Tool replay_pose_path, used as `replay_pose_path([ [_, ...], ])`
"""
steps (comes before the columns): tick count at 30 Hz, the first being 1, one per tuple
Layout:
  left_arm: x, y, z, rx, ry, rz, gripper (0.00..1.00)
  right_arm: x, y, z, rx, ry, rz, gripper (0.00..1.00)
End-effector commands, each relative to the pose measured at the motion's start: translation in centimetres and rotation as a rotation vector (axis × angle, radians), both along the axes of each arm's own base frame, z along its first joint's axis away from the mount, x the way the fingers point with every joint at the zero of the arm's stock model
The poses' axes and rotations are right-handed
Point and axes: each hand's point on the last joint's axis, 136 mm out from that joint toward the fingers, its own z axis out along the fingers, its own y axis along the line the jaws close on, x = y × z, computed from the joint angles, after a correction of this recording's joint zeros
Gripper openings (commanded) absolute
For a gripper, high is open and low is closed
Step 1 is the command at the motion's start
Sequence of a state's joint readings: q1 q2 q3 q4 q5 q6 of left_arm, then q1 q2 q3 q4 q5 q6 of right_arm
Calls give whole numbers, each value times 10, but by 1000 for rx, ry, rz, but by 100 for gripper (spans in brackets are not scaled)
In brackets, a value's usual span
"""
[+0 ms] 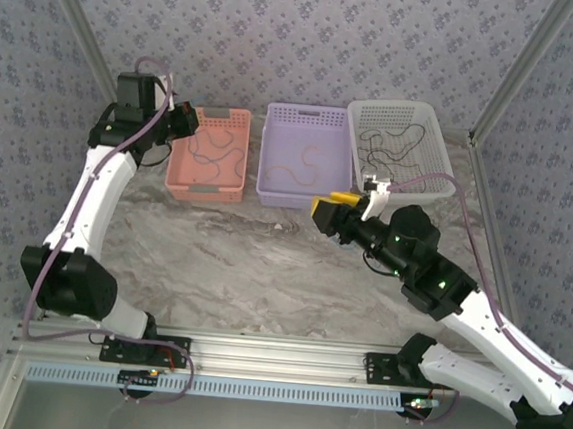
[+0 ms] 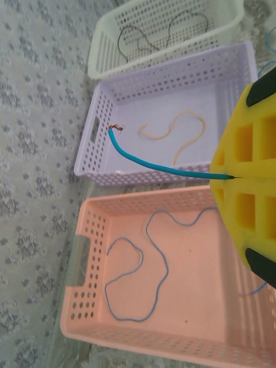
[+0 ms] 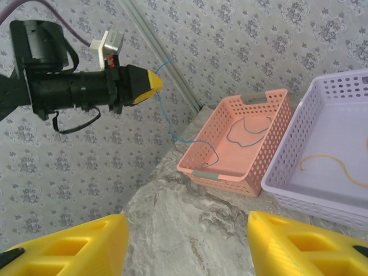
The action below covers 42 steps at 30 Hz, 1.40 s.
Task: Untangle the cables
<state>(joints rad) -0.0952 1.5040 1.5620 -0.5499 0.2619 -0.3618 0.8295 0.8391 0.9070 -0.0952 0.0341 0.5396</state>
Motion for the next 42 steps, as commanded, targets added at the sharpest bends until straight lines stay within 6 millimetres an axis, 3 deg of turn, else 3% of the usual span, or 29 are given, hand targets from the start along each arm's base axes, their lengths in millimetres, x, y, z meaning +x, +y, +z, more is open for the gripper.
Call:
replay_pose_path([
  [1, 14, 8, 15, 30, -47, 10, 0, -4, 0, -11, -46, 2, 12, 59],
  [12, 38, 6, -11, 25, 11, 6, 0, -5, -2, -25, -74, 25, 5, 59],
  [20, 62, 6, -51, 25, 106, 22, 0, 1, -7, -38, -109, 50, -31, 59],
  [25, 91, 0, -88, -3, 194, 21, 0, 9, -11, -42, -121, 63, -49, 61],
  [33, 139, -4, -144, -45, 318, 68, 0, 18, -3, -17, -77, -1, -2, 62],
  [37, 149, -4, -170, -51, 374, 88, 0, 25, 7, 1, -90, -52, 17, 62],
  [42, 154, -4, -188, -46, 407, 109, 4, 38, 18, 14, -102, -75, 21, 63],
])
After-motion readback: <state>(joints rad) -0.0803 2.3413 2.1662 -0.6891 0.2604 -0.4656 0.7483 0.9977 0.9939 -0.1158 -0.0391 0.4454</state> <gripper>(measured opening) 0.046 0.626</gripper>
